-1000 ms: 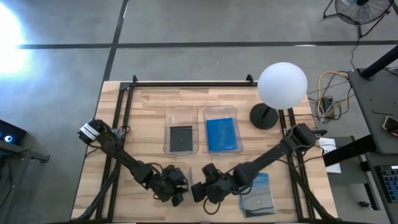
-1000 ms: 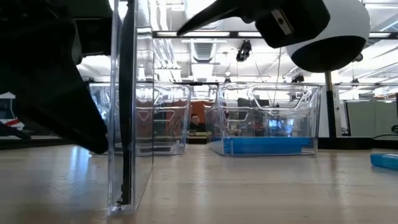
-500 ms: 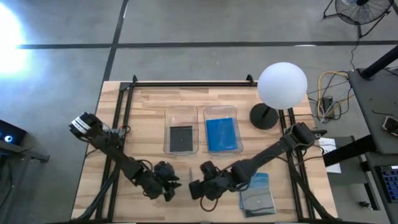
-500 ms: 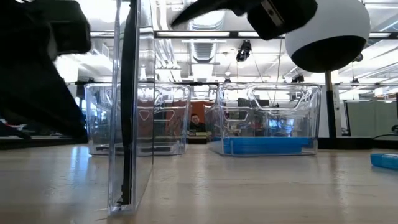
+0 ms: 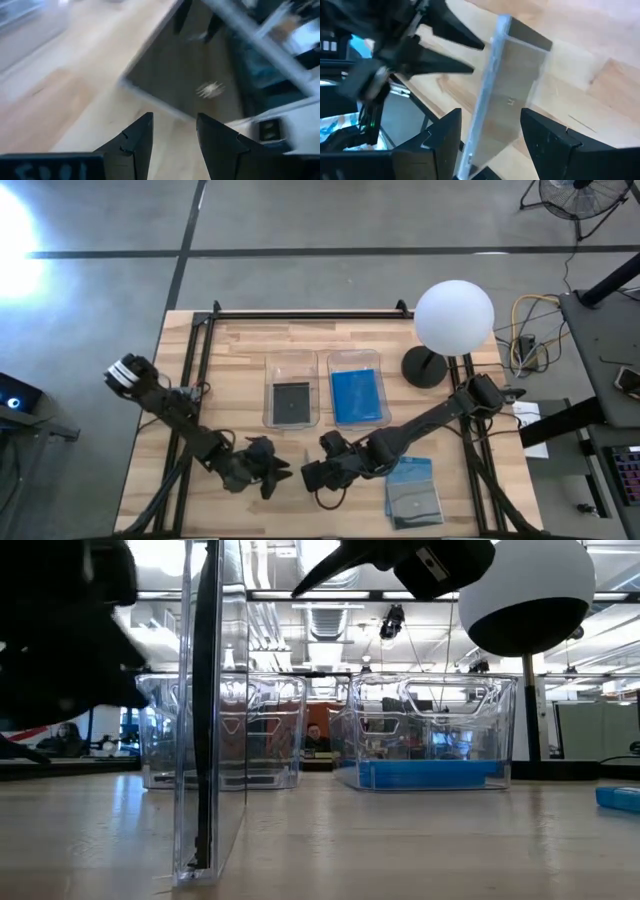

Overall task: Pick & place jewel cases by type
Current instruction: Put the left black cd case into the left transparent bin

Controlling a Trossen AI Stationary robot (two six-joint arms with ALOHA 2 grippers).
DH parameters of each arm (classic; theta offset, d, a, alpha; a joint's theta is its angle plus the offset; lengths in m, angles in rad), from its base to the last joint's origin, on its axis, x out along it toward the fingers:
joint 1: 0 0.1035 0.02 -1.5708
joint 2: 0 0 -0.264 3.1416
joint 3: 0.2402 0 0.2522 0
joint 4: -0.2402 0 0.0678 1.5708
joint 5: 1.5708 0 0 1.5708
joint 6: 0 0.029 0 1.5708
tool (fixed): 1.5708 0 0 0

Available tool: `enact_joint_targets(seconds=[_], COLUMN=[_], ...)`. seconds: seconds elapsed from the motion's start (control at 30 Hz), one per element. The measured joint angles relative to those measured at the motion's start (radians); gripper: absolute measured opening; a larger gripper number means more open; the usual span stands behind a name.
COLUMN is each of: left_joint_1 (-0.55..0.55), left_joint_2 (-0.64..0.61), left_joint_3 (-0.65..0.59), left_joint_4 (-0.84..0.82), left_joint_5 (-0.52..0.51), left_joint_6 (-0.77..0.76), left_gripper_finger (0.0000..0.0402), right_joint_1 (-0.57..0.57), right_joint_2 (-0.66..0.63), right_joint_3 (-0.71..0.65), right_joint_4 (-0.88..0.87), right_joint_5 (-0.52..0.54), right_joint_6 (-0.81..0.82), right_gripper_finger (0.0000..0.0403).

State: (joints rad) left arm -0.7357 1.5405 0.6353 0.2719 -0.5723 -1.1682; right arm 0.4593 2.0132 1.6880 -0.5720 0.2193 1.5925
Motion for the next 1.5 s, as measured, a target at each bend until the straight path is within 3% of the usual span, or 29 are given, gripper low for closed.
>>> enact_joint_targets(seconds=[0.13, 0.57, 1.07, 1.27, 1.5], left_joint_1=[0.014, 0.052, 0.077, 0.076, 0.044], left_joint_2=[0.026, 0.058, 0.132, 0.132, 0.132], left_joint_3=[0.014, 0.033, 0.095, 0.094, 0.08], left_joint_4=[0.097, 0.149, 0.203, 0.197, 0.032], left_joint_5=[0.021, -0.006, -0.021, -0.021, -0.02], left_joint_6=[0.054, 0.097, 0.142, 0.162, 0.105], left_gripper_finger=[0.0133, 0.0133, 0.0133, 0.0133, 0.0133], right_joint_1=[0.0, -0.004, -0.008, -0.008, -0.008], right_joint_2=[0.001, 0.002, 0.002, 0.002, 0.002], right_joint_3=[-0.007, -0.063, -0.074, -0.087, -0.098], right_joint_4=[0.004, 0.124, 0.108, 0.105, 0.105], right_joint_5=[-0.019, -0.035, -0.064, -0.074, -0.101], right_joint_6=[0.003, -0.019, -0.005, 0.0, 0.002], right_gripper_finger=[0.0198, 0.0198, 0.0198, 0.0198, 0.0177])
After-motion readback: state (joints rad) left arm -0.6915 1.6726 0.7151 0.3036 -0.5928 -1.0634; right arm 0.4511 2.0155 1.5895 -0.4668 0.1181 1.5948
